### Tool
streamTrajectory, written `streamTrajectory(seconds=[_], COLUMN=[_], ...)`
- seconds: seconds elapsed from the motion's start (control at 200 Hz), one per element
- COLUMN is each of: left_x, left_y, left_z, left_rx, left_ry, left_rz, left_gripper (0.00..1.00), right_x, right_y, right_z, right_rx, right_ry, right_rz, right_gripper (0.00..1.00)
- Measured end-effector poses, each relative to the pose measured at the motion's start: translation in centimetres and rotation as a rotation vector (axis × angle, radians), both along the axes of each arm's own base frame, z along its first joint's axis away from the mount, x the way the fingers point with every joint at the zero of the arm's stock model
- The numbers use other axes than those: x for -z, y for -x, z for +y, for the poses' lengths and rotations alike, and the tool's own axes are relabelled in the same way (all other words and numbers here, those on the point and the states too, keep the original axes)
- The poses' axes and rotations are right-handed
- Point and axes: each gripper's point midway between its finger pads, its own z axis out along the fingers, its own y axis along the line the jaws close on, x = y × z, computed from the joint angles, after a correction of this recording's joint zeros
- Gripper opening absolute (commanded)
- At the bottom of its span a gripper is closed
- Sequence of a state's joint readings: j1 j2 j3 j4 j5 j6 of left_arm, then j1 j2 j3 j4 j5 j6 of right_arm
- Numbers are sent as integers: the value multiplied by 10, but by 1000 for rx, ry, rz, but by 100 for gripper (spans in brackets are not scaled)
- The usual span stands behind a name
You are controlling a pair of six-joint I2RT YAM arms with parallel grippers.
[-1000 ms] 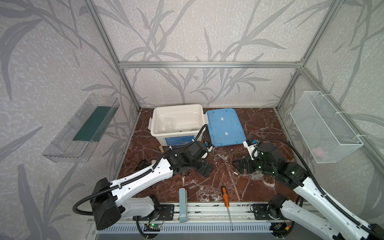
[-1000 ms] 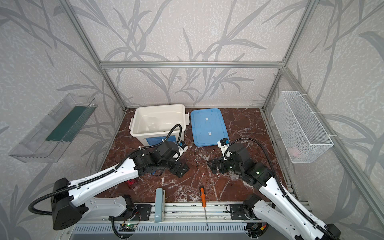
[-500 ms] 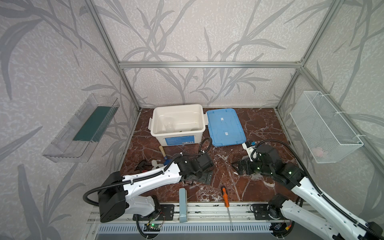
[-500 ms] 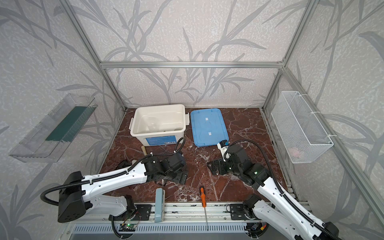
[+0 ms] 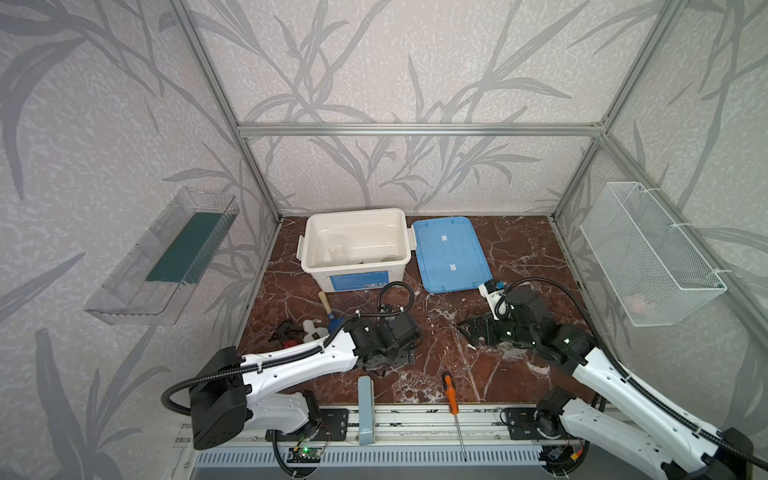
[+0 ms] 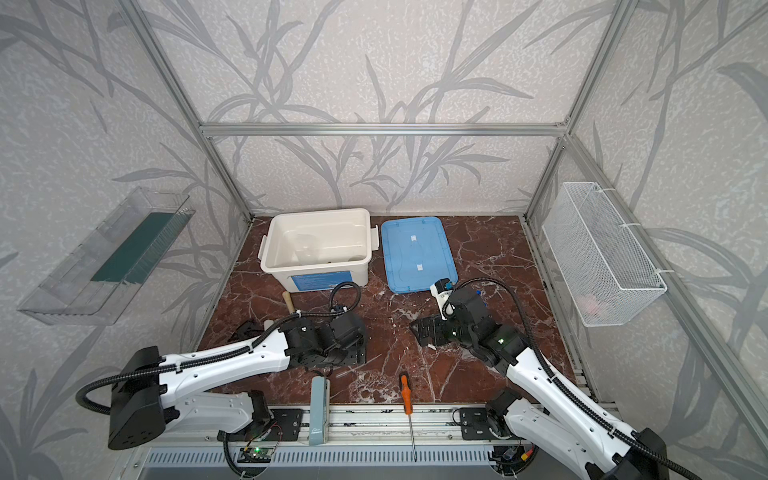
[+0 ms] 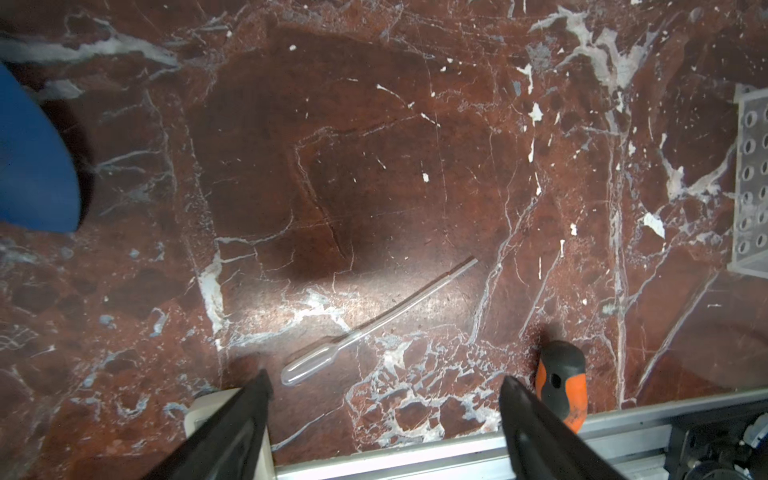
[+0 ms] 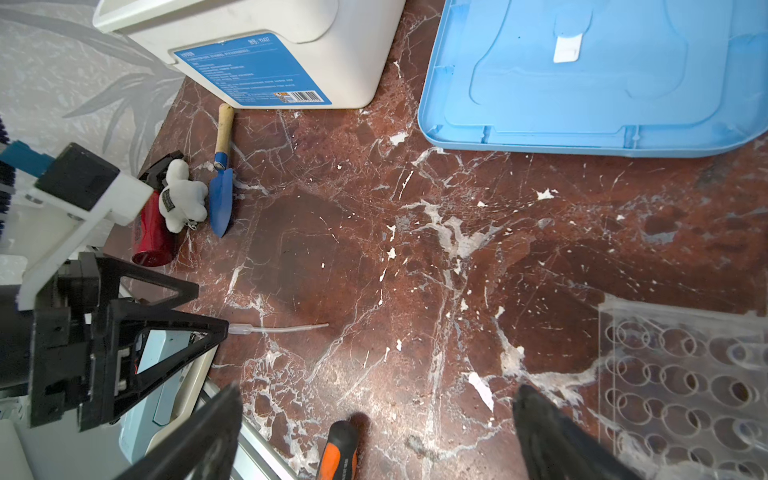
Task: Organize the chemistry lab equipment
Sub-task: 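Close the left gripper on the pipette and lift it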
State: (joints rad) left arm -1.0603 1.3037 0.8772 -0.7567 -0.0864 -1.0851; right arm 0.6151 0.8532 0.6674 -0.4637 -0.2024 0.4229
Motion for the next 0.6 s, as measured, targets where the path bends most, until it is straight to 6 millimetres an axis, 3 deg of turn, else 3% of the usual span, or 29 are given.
streamTrajectory(seconds=[0.145,0.35,0.6], left_x=[9,16,62], left_y=[2,9,29], left_z=[-11,-18,-13], left_rx=[126,293,405], left_ry=[-41,-54,-102], left_rz=[27,38,136], left_gripper=[82,81,78], right_x=[7,8,5], right_y=[0,0,-2], right_z=[0,0,1], right_rx=[1,1,1], right_ry=[4,-1,-10], right_rz=[4,-3,-15], right_gripper=[99,99,99])
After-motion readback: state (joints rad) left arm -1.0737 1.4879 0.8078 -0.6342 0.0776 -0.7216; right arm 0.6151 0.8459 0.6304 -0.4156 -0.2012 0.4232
